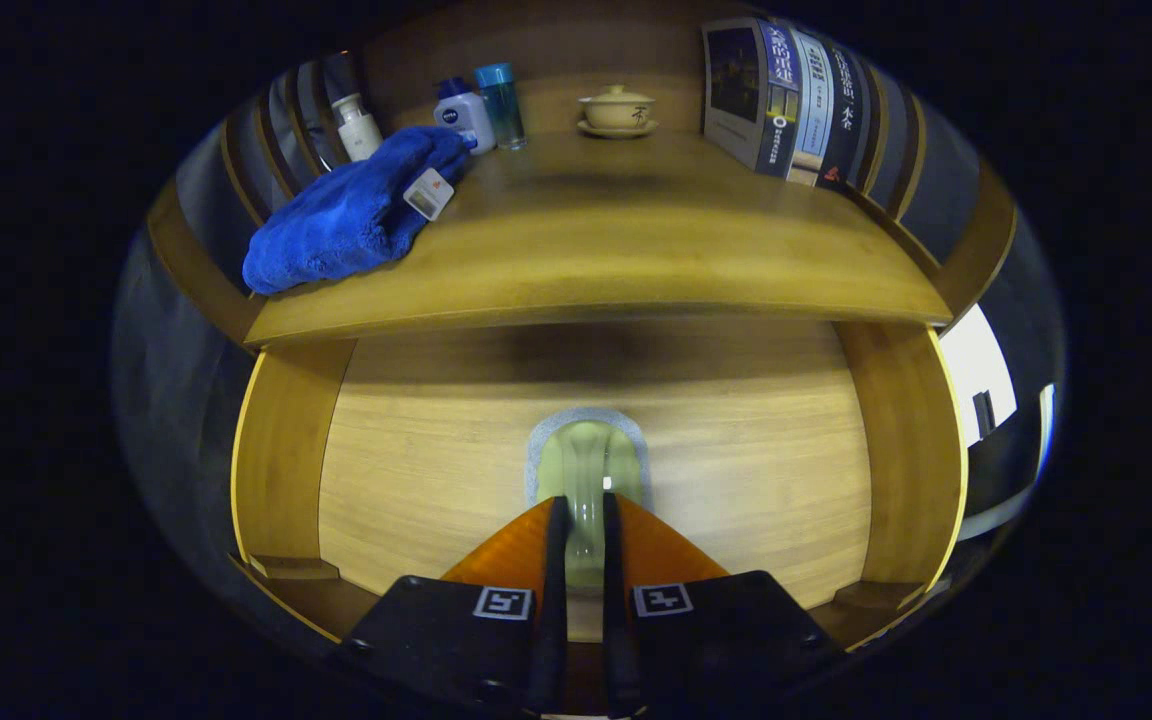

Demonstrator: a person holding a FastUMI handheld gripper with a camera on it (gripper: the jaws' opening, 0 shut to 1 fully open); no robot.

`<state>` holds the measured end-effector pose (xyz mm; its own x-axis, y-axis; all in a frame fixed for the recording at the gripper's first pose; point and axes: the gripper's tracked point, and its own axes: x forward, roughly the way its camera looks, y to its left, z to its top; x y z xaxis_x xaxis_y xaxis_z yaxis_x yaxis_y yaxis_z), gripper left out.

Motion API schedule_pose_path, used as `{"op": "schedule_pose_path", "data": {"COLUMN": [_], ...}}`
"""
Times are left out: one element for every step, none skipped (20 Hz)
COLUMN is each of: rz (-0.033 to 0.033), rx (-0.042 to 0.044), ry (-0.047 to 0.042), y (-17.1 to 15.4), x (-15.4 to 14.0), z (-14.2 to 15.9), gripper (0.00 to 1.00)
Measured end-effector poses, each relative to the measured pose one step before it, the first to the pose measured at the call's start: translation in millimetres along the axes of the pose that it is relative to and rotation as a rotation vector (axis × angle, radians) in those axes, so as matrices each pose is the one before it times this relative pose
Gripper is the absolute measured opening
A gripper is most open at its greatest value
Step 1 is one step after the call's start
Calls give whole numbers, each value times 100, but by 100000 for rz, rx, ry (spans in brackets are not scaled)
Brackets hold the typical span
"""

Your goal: Pull open the drawer, take out the items inside it, and place them on the countertop above the cabinet.

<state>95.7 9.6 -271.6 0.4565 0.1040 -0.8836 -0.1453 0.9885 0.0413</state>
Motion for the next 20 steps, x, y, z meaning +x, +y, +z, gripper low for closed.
{"op": "schedule_pose_path", "data": {"rz": [-132, -700, 628, 772, 999, 455, 214, 214, -110, -293, -253, -438, -723, -786, -377, -179, -97, -332, -473, -42], "rx": [-62, -675, -453, 419, 334, -158, -84, -56, -17, -425, -464, -429, -223, -94, 100, 442, 500, 411, 644, 775], "ry": [-1620, -649, -29, -317, -944, -978, -1481, -1367, -1660, -1619, -1715, -1520, -1599, -1556, -1548, -1262, -829, -615, -373, -332], "y": [-56, -337, 53, 149, 94, -74, -198, -116, -201, -173, -193, -226, -337, -321, -375, -342, -159, -248, -260, -31], "x": [-5, -308, -507, -691, -915, -933, -1252, -1258, -1149, -1051, -1138, -781, -833, -644, -501, -335, -77, 237, 258, 416], "z": [457, 203, 127, 154, 350, 357, 572, 519, 778, 785, 921, 882, 991, 962, 1138, 907, 881, 803, 786, 660], "gripper": [24, 24, 23, 24, 23, 23, 23, 23, 23, 23, 23, 23, 24, 24, 24, 24, 23, 23, 23, 23]}}
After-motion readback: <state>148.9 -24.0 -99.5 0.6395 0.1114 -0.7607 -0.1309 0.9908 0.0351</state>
